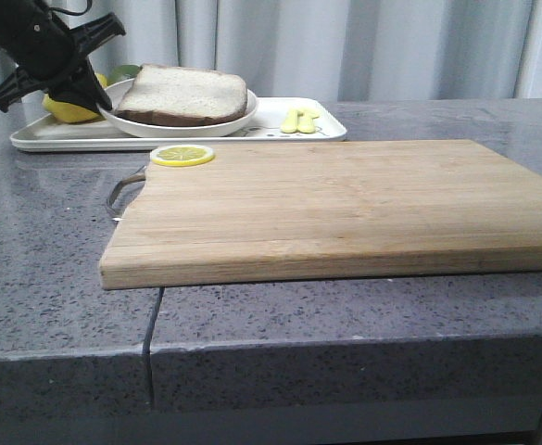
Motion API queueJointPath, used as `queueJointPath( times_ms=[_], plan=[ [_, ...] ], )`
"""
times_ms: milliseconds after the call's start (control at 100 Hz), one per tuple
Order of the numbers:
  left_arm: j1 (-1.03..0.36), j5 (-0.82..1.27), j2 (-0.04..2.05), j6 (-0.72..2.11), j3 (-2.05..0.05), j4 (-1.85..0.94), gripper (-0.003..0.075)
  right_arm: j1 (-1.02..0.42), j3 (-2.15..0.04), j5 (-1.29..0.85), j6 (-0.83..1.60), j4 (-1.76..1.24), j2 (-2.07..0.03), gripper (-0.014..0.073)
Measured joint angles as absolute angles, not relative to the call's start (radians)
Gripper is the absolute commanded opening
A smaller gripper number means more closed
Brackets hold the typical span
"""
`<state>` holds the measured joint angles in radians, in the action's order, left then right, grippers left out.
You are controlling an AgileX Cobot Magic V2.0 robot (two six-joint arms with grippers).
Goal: Place bread and move sandwich to tray
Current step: 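Carry the plate with the left gripper and lower it onto the white tray, then release the plate and raise the left gripper away from the tray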
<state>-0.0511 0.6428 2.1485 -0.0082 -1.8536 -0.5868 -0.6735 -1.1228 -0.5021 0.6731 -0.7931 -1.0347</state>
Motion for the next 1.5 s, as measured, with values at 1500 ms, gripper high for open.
queueJointPath(
  times_ms=[1500],
  plan=[
    [-0.004,0.755,1.299,0.312,-1.390,-0.597,-0.0020,-0.673,-0.521,-0.161,0.677,-0.598,-0.451,-0.0061]
  ],
)
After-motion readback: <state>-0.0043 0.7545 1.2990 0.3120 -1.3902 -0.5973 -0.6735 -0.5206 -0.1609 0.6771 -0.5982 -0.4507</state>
